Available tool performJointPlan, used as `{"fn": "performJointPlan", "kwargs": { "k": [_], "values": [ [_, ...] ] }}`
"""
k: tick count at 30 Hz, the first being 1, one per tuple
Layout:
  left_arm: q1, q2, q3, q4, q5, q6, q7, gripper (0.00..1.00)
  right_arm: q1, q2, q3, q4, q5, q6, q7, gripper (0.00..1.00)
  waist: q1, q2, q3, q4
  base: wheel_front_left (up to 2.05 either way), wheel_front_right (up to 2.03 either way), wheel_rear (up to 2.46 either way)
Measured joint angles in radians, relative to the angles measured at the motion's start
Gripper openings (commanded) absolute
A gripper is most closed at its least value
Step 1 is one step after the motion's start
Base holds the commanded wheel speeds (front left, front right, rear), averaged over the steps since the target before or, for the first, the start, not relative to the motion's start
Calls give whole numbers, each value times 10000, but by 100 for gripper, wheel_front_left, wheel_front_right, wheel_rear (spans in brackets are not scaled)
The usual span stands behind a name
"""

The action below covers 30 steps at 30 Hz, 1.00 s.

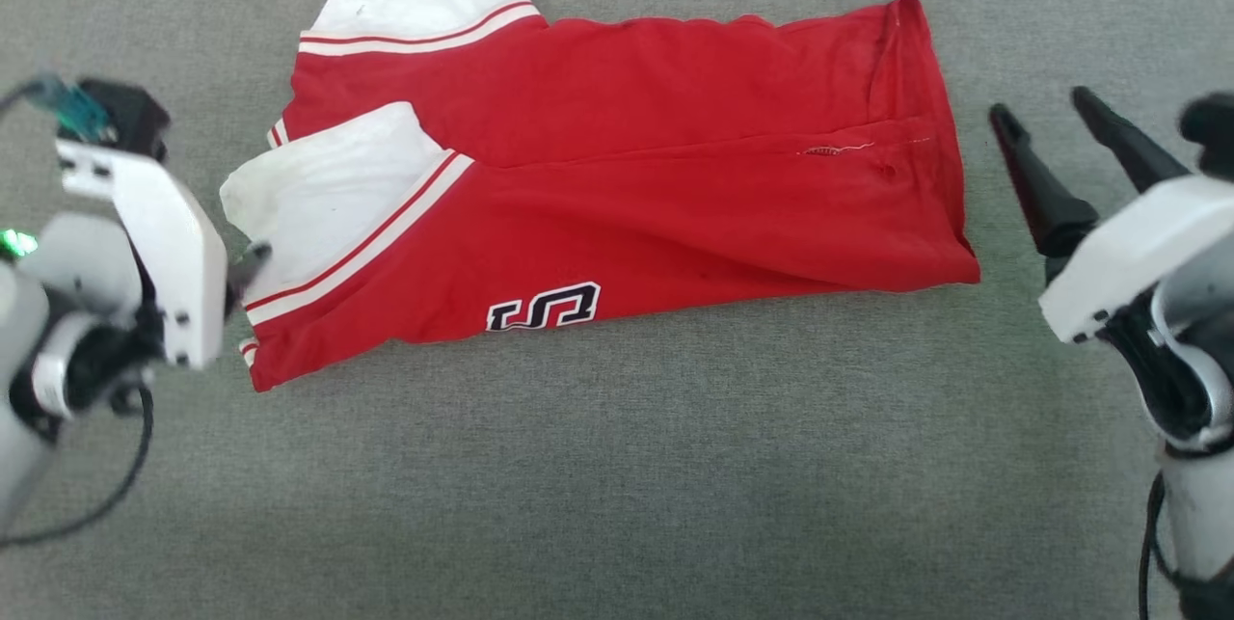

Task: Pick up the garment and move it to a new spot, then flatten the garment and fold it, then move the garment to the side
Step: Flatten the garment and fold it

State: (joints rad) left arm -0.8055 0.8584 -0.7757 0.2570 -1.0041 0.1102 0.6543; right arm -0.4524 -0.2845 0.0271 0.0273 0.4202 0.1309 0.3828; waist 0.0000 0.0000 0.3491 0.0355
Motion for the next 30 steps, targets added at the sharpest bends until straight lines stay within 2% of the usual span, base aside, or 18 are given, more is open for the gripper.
{"fn": "performJointPlan", "kwargs": {
  "k": [6, 9, 14, 19, 20, 21, 30],
  "values": [
    [1468, 819, 31, -2146, -537, 1565, 602, 100, 1001, 1020, -779, -1302, -389, 0, -171, 100, 0, 0, 56, -168, 0, 0, 0],
    [1891, 959, 142, -2383, -702, 2019, 569, 100, 1372, 1358, -968, -1751, -483, 0, -2, 100, 0, 0, 133, -298, 0, 0, 0],
    [2154, 750, 376, -1795, -1145, 2188, 274, 100, 1765, 1641, -970, -2042, -518, 0, 600, 100, 0, 0, 296, -519, 0, 0, 0],
    [2104, 445, 364, -995, -1340, 1967, 439, 99, 1916, 1645, -807, -1864, -416, 0, 1509, 100, 0, 1, 460, -648, 0, 0, 0],
    [2044, 407, 364, -890, -1346, 1856, 491, 35, 1913, 1649, -780, -1799, -372, 0, 1724, 100, 0, 1, 495, -659, 0, 0, 0],
    [1978, 313, 364, -769, -1402, 1789, 504, 0, 1895, 1618, -734, -1724, -407, 0, 1914, 100, 0, 1, 534, -664, 0, 0, 0],
    [1361, -261, 159, -255, -1229, 1313, 506, 0, 638, 1465, -593, -673, -886, 0, 3933, 100, 0, 1, 727, -346, 0, 0, 0]
  ]
}}
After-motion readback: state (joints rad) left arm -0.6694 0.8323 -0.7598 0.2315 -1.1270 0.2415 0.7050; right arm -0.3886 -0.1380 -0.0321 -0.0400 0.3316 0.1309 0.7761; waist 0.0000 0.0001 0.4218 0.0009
